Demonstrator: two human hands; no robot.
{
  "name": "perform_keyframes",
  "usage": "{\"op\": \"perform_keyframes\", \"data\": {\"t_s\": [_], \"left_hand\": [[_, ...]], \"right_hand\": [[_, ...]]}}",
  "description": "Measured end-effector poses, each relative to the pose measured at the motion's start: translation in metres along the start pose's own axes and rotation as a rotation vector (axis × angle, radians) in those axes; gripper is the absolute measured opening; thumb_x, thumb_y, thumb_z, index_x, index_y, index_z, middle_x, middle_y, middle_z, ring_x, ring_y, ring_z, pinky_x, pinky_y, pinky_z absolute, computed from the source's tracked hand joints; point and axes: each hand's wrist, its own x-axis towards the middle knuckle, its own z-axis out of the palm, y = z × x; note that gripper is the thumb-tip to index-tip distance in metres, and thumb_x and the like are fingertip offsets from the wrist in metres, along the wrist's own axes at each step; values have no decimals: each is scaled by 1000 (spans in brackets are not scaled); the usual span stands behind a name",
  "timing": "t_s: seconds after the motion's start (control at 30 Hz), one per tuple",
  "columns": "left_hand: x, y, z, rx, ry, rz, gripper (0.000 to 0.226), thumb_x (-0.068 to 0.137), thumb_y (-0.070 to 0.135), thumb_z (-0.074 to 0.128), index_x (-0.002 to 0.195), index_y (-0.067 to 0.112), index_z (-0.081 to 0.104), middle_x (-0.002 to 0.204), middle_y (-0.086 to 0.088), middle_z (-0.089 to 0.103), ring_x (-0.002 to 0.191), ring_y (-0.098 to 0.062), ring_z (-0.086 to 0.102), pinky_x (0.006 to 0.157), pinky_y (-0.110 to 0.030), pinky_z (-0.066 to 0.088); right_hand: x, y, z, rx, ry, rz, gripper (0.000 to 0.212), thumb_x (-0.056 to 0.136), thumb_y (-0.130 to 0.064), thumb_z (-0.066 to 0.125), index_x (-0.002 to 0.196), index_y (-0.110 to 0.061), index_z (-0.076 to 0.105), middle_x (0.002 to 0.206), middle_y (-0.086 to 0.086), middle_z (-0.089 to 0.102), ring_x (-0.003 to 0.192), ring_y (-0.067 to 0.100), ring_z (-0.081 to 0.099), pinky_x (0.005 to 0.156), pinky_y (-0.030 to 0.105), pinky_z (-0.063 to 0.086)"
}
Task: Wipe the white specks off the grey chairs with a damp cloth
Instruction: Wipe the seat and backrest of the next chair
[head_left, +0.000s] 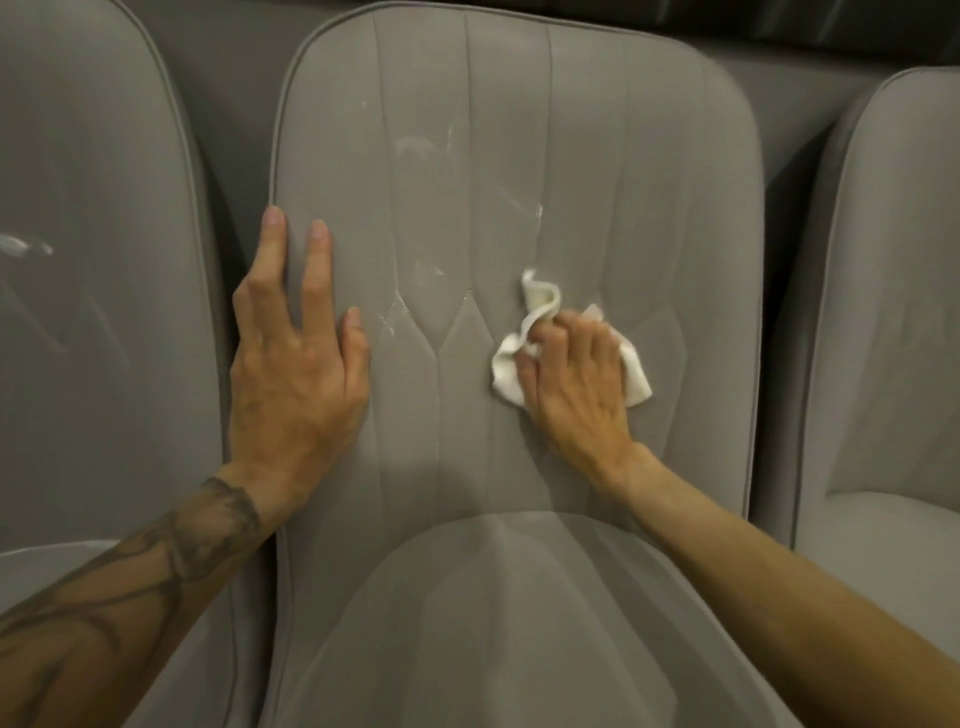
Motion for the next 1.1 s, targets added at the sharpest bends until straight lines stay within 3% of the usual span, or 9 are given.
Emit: {"op": "perform_keyframes", "data": {"t_s": [0.13, 0.33, 0.5, 0.57, 0.63, 0.73, 0.87, 0.93, 1.1], "left_hand": [[-1, 0, 0, 13, -4, -1, 62, 108, 25, 45, 164, 14, 23, 170, -19, 18, 149, -37, 30, 123, -26, 24], [0, -1, 1, 11, 0, -8, 61, 108, 25, 44, 164, 15, 23, 170, -18, 18, 149, -36, 30, 120, -33, 32], [-1, 1, 0, 9, -5, -14, 61, 107, 25, 44, 164, 15, 24, 170, -17, 18, 149, -37, 31, 119, -38, 36], [0, 2, -1, 6, -6, -19, 61, 107, 25, 44, 164, 15, 24, 170, -17, 18, 150, -37, 30, 122, -28, 27], [1, 1, -1, 2, 1, -20, 61, 107, 24, 44, 164, 13, 25, 169, -19, 19, 149, -38, 30, 122, -15, 12], [0, 1, 0, -3, 2, -21, 60, 107, 24, 44, 163, 12, 26, 169, -19, 19, 149, -38, 31, 122, -14, 10], [0, 1, 1, 12, -2, -17, 61, 107, 25, 44, 164, 15, 25, 170, -16, 17, 151, -36, 30, 122, -31, 30], [0, 1, 0, 6, -7, -22, 61, 107, 26, 44, 164, 15, 24, 171, -15, 17, 152, -35, 29, 122, -28, 27], [0, 1, 1, 6, 0, -21, 60, 107, 25, 43, 164, 14, 25, 170, -17, 18, 151, -35, 30, 121, -13, 13]], "right_hand": [[30, 17, -14, -11, -43, -170, 18, 102, -26, 50, 110, -10, 51, 105, 15, 56, 90, 32, 46, 83, 43, 37], [136, 2, -13, -52, 228, 202, 33, 103, -34, 44, 99, -4, 58, 100, 17, 57, 90, 34, 51, 81, 42, 39], [71, -14, -19, 51, -37, -156, 25, 101, -28, 49, 104, -6, 61, 105, 16, 58, 95, 32, 48, 89, 43, 37], [105, -2, -21, -5, 1, -196, 30, 102, -30, 46, 111, -5, 60, 105, 19, 58, 94, 34, 52, 84, 44, 37], [154, 9, -17, -78, 136, -36, 33, 103, -32, 45, 113, -5, 59, 105, 19, 58, 91, 35, 54, 79, 44, 37], [172, -7, -13, -95, 257, 221, 34, 103, -34, 43, 103, -5, 61, 103, 17, 59, 90, 35, 54, 78, 42, 40], [104, -27, -17, -2, 48, -67, 29, 103, -29, 46, 105, -4, 62, 106, 18, 59, 96, 37, 55, 86, 45, 39], [108, -15, -24, 17, -11, -209, 30, 103, -29, 45, 106, -4, 62, 106, 18, 59, 96, 37, 55, 85, 45, 39], [194, -3, -20, -36, 211, 131, 39, 104, -36, 36, 109, -6, 61, 109, 16, 58, 95, 32, 54, 82, 40, 40]]}}
